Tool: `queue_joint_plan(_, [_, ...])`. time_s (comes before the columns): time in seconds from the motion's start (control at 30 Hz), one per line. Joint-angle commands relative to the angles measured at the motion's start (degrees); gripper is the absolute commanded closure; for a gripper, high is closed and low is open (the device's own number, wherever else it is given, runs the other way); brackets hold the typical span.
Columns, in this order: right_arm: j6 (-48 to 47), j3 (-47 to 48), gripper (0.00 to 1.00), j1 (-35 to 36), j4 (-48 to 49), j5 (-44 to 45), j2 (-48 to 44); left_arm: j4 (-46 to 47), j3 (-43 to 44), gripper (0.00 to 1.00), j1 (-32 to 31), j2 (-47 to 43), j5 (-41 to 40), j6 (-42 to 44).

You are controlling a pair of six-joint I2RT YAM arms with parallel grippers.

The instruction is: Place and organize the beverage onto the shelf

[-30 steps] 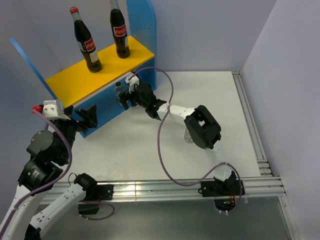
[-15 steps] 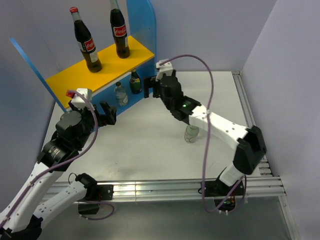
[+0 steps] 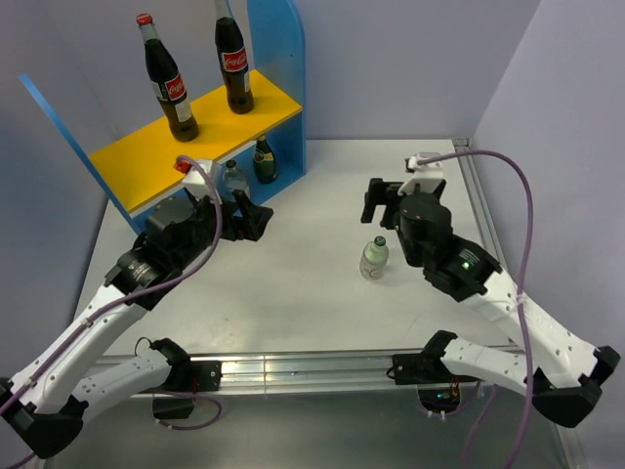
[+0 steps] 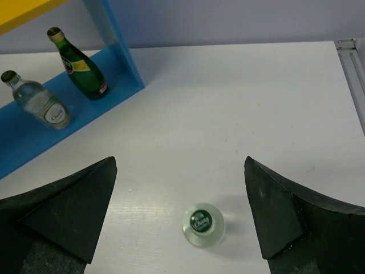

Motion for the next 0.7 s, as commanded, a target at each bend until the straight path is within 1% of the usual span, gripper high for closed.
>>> queue_joint_plan(0.0, [1.98, -3.06, 0.0, -0.44, -5.65, 1.58, -5.71, 3.55, 3.61, 0.02, -4.71, 1.63, -2.57, -0.9])
queue_joint_plan(0.07, [2.85, -4.48, 0.0, -0.87, -5.65, -0.79, -8.18, 1.1, 5.45, 0.02, -8.22, 2.95, -7.83, -0.28])
queue_joint_plan(0.13, [3.38, -4.57, 0.0, -1.23, -7.05, -2.47, -8.55, -0.23, 6.42, 0.01, -9.82, 3.57, -9.34, 0.25])
queue_joint_plan(0.23, [4.87, -3.43, 0.0, -1.23, -10.65, -0.72, -8.46, -1.03, 6.6, 0.01, -10.0, 3.92, -9.35, 0.77])
queue_joint_plan(0.4, [5.23, -4.84, 0.0, -1.23, -12.06, 1.22, -11.54, 0.02, 6.95, 0.0, -11.23, 6.47, -8.12, 0.07])
queue_joint_plan(0.47, [5.41, -5.45, 0.0, -1.23, -13.38, 0.17, -12.32, 1.52, 7.04, 0.01, -12.72, 7.87, -7.86, -0.36])
queue_joint_plan(0.6, [5.49, -8.43, 0.0, -1.23, -12.95, -2.73, -14.7, 3.63, 7.22, 0.0, -14.57, 9.28, -7.94, -0.72])
queue_joint_plan(0.67, [6.37, -9.92, 0.0, -1.23, -12.95, -5.27, -15.4, 3.63, 7.39, 0.0, -15.1, 9.55, -9.69, -1.07])
